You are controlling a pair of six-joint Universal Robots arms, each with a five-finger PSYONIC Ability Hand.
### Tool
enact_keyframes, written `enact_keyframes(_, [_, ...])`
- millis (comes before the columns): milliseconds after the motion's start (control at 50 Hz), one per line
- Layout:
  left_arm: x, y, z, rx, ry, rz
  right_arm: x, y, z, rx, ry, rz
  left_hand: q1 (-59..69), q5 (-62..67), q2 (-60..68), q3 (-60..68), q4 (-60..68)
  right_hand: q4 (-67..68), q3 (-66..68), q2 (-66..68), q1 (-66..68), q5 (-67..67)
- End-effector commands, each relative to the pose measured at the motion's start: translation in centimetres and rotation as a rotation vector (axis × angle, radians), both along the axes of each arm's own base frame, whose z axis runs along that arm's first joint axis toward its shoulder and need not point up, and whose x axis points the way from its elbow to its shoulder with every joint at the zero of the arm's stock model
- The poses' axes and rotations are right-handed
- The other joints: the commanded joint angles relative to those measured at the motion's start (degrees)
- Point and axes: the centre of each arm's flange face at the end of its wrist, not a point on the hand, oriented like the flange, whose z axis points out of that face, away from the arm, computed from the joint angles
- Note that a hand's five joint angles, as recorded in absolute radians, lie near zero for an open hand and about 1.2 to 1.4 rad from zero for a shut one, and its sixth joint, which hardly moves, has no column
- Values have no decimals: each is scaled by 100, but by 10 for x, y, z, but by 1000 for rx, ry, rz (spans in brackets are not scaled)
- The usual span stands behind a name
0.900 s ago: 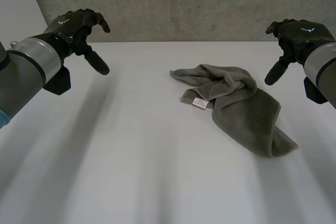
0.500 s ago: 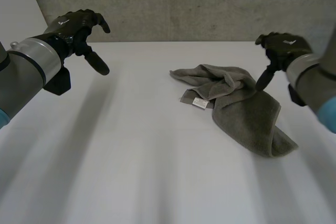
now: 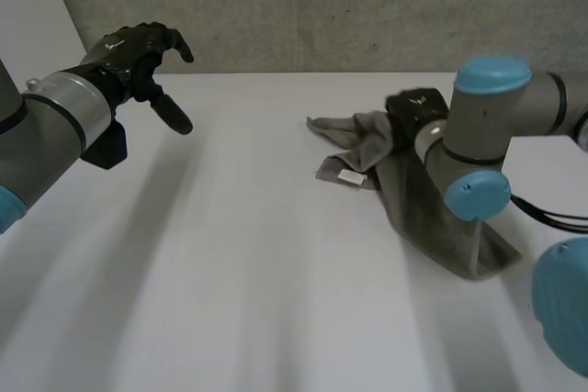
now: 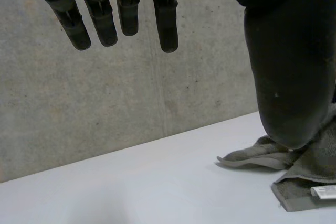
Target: Fold the towel.
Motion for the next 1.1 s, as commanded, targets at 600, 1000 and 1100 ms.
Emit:
enact_keyframes(600, [-3, 32, -51, 126, -130, -123, -2, 193, 32, 34, 291, 336, -297, -91, -209, -240, -257, -6606, -6324, -6441, -6458, -6432])
enact_keyframes(1000, [14, 96, -139, 96, -623, -370, -44, 212, -28, 178, 302, 324, -280, -74, -192, -223, -240, -6347, -6065, -6182, -6199, -6173])
enact_keyframes(1100, [19, 97, -142, 65, -682, -396, -46, 216, -35, 170, 296, 324, -280, -74, -192, -223, -240, -5675, -5393, -5509, -5526, -5501])
